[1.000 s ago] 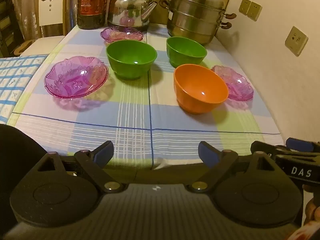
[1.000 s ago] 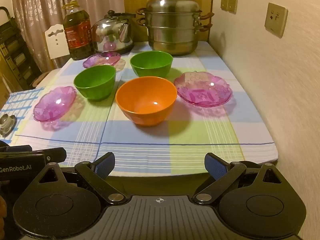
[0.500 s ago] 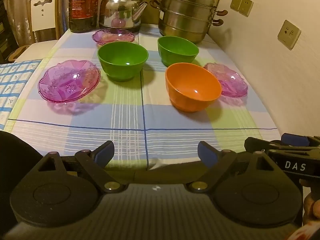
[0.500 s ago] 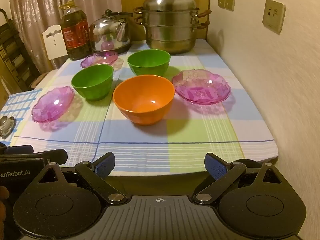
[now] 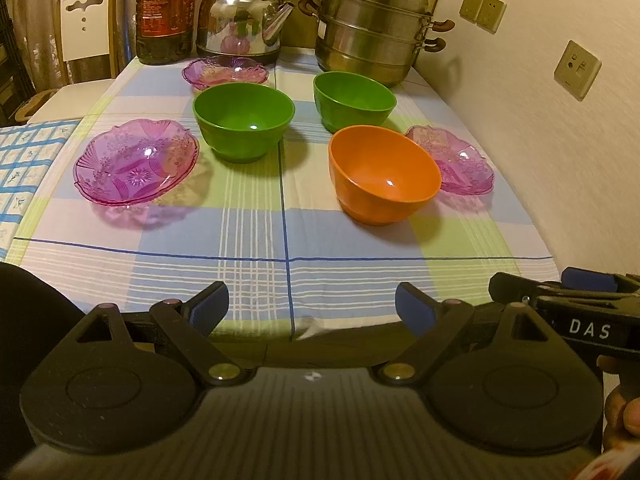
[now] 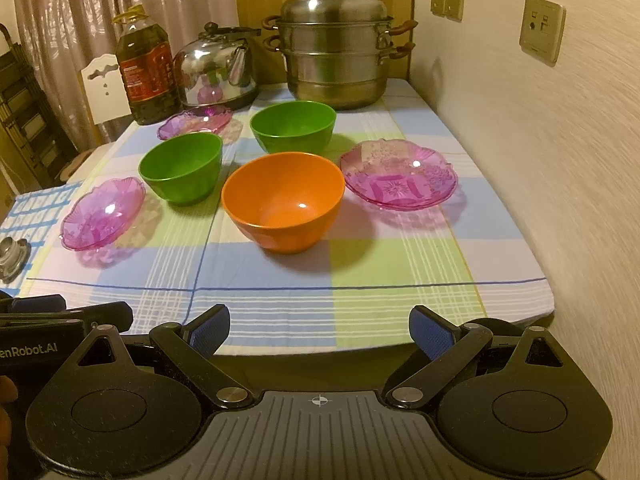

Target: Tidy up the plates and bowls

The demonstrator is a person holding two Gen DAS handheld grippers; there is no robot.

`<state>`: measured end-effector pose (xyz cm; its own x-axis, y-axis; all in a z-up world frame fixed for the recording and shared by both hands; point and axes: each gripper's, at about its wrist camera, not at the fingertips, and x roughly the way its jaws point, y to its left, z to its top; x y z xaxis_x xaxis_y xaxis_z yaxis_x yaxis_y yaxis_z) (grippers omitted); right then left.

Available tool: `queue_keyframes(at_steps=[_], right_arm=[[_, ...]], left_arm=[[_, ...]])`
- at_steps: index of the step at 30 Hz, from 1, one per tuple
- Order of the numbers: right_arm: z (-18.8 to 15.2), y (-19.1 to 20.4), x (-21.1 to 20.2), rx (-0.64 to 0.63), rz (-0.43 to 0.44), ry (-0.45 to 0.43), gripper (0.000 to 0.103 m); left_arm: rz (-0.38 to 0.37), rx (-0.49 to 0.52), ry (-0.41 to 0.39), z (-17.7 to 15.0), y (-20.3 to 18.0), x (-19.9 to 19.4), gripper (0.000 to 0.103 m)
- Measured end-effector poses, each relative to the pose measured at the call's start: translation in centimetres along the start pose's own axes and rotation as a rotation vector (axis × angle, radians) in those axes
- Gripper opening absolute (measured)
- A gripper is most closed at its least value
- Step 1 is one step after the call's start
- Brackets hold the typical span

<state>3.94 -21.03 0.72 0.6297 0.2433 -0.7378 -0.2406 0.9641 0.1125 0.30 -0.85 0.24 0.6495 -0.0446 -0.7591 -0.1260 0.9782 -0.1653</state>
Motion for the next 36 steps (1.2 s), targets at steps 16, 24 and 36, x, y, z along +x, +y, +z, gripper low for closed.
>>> queue_keyframes(at_steps=[16,24,36], right_arm=[[0.01,-0.05,0.00,0.009,-0.002,-0.002,0.096],[0.02,-0.05,0.01,0.010,-0.001,0.000,0.096],[-0.03,0.00,-0.01,0.010,-0.001,0.000,0.096]], left_arm=[[0.001,0.001,-0.002,-0.08,-0.25,0.05,0.089],[-0.002,-0.002,-0.003,-0.18,-0.30,0.08,0.089],[-0.005,-0.005,-0.001,-0.34,-0.26,0.09,0.089]])
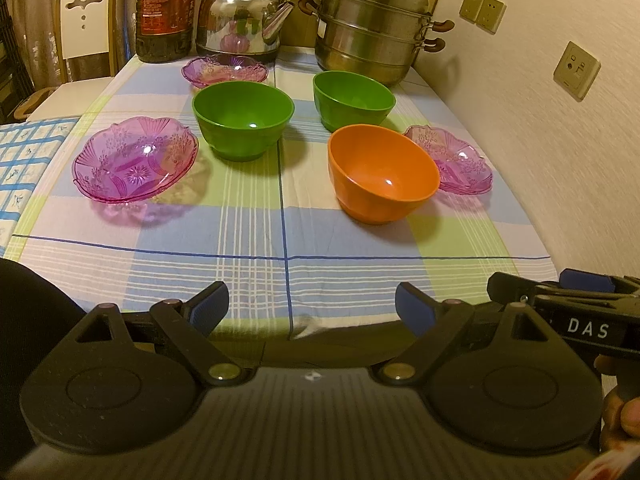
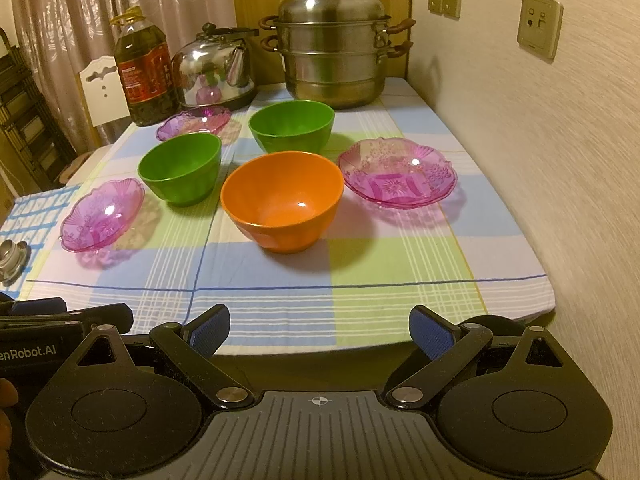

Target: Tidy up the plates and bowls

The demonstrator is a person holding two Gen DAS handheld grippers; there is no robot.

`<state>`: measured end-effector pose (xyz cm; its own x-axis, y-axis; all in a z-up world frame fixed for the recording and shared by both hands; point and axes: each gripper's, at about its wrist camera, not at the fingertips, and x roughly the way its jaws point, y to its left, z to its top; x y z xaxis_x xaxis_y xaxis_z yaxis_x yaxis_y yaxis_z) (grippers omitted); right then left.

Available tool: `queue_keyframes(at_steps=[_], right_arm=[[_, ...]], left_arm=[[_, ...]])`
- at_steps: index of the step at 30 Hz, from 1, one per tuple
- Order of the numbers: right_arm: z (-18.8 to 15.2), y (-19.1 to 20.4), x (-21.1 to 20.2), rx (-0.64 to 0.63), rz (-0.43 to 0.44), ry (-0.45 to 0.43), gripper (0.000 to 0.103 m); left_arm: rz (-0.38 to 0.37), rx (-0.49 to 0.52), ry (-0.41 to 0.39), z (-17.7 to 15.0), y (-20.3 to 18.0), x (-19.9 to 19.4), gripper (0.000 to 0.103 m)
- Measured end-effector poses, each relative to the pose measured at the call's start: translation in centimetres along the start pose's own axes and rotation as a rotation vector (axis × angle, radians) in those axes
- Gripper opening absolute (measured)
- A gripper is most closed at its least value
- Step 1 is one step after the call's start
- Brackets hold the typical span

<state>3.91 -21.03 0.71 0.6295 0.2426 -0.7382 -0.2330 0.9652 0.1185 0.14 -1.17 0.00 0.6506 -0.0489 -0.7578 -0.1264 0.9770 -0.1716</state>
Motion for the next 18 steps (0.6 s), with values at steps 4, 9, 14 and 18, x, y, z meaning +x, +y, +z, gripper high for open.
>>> queue_keyframes(at_steps=[4,9,14,18], right_arm=[[-0.02,0.01,-0.01,0.000,0.000,0.001,0.096],[-0.03,-0.01,0.02,0.000,0.000,0.000,0.096],[-0.06,0.02,0.02,-0.001,0.000,0.000,0.096],[-0.11,0.03,0.05,-0.001,0.001,0.001,0.096]], left_arm=[[-0.005,-0.003,0.003,-0.08,0.15,0.01,0.089],[-0.007,-0.006,0.004,-0.15,0.18,0.00,0.089],[-0.009,-0.007,0.006,-0.07,0.24,0.07,0.089],[-0.011,-0.010,0.008,-0.07,0.27,0.17,0.089]])
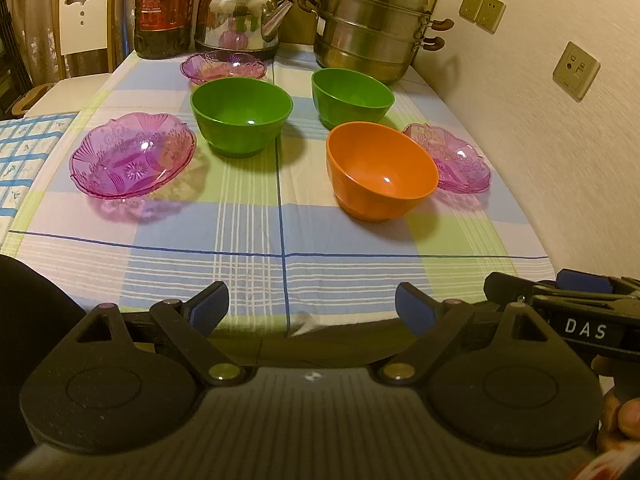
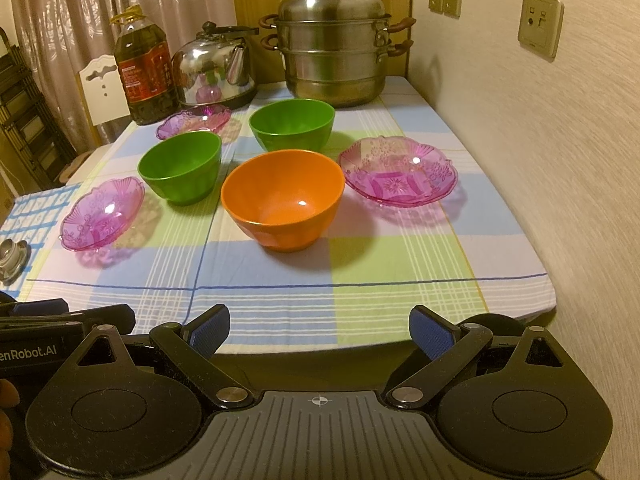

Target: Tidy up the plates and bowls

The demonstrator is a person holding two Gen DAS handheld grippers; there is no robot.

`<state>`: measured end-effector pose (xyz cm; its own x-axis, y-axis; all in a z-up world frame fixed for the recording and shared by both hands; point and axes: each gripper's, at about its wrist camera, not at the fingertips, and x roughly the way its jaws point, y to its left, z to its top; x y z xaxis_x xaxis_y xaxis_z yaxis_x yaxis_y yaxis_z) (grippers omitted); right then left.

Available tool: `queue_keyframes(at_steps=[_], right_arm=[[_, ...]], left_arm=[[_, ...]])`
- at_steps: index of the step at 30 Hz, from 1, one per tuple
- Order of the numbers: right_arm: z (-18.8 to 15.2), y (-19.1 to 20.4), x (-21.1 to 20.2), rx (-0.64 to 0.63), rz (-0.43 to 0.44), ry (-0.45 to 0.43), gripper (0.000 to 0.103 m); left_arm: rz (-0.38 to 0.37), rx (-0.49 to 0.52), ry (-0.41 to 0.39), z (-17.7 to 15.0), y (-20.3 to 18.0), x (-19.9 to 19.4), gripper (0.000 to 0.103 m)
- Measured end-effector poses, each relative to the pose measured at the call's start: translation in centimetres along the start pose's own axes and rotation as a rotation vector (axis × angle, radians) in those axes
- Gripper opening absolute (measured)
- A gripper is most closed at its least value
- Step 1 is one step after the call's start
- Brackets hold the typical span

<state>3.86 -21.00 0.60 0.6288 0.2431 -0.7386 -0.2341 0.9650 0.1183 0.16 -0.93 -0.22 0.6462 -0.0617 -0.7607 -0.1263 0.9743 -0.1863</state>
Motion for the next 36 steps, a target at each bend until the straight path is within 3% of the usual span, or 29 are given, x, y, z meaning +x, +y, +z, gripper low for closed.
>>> queue_keyframes(at_steps=[18,30,36], right_arm=[[-0.1,0.3,0.2,0.004,0.003,-0.005,0.096],[3.2,4.9,2.7,-0.033,0.137,-0.013,0.096],[6.1,8.5,4.9,-0.058,0.191,-0.045,0.096]], left_arm=[[-0.005,-0.023,-0.004,0.1,0.7,0.0,0.089],[0.003,-0.136,-0.048,4.0,9.1,0.2,0.089],[0.039,-0.052,-0.073,8.0,14.0,0.2,0.087]])
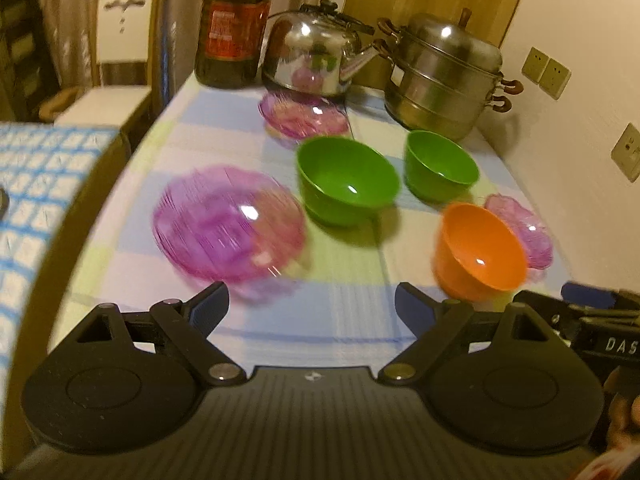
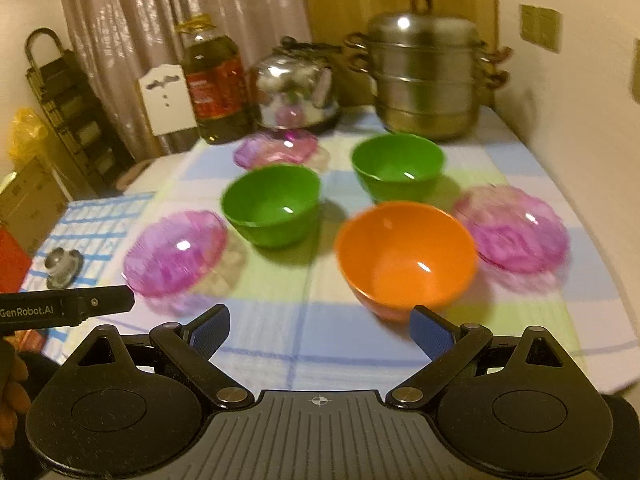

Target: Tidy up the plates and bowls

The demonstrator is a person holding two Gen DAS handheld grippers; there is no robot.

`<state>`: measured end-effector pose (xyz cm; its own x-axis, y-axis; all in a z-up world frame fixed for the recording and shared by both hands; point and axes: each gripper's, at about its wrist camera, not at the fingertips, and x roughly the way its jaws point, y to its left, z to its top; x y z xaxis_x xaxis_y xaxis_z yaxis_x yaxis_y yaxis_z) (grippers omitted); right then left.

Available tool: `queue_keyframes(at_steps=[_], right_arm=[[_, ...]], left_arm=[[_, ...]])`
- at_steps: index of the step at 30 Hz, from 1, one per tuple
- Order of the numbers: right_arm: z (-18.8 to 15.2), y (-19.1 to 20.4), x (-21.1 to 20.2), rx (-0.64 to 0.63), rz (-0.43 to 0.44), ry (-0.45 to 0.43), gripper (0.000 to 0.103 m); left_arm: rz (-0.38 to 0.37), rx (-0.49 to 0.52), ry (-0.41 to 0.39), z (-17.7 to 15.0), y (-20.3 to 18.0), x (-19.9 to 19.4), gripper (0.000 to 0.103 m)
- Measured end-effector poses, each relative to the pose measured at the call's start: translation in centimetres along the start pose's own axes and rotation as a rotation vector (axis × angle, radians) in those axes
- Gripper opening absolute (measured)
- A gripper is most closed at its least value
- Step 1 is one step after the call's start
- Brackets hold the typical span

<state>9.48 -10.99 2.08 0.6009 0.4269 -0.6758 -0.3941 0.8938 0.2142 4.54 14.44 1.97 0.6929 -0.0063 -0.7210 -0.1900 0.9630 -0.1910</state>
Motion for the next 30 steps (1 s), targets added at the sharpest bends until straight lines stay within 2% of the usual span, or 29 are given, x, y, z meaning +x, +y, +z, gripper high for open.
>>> queue_keyframes(at_steps=[2,7,9,13,17,23,30], right_arm=[[0.8,1.2,1.3,-0.004,0.011,-0.010,0.096],[2.4,3.7,5.0,0.028,0.046,-0.006,0.094],[2.9,4.6,6.6,0.049,0.054,0.007,0.087],[3.6,5.9,10.2,0.105,0.061,0.047,0.081],[3.9,6.8,13.2,0.156,0.082,0.087,0.070],[3.4,8.1,17.7,0.197,0.086,0.133,0.064],[2.8,8.4,21.6,0.216,0.078,0.183,0.056]], left_arm=[[-0.011,0.033,-0.005,1.5,1.6,0.3,0.081],[-0.007,0.121,0.024,4.4,5.0,2.2,0.079],[-0.012,0.148,0.039,5.1,6.2,3.1,0.079],[-0.006,0.196,0.072,6.2,8.6,5.7,0.077],[0.011,0.231,0.111,6.8,10.6,8.6,0.073],[0.023,0.224,0.152,7.0,13.3,12.4,0.058],[0.032,0.216,0.174,6.7,14.6,15.3,0.040]])
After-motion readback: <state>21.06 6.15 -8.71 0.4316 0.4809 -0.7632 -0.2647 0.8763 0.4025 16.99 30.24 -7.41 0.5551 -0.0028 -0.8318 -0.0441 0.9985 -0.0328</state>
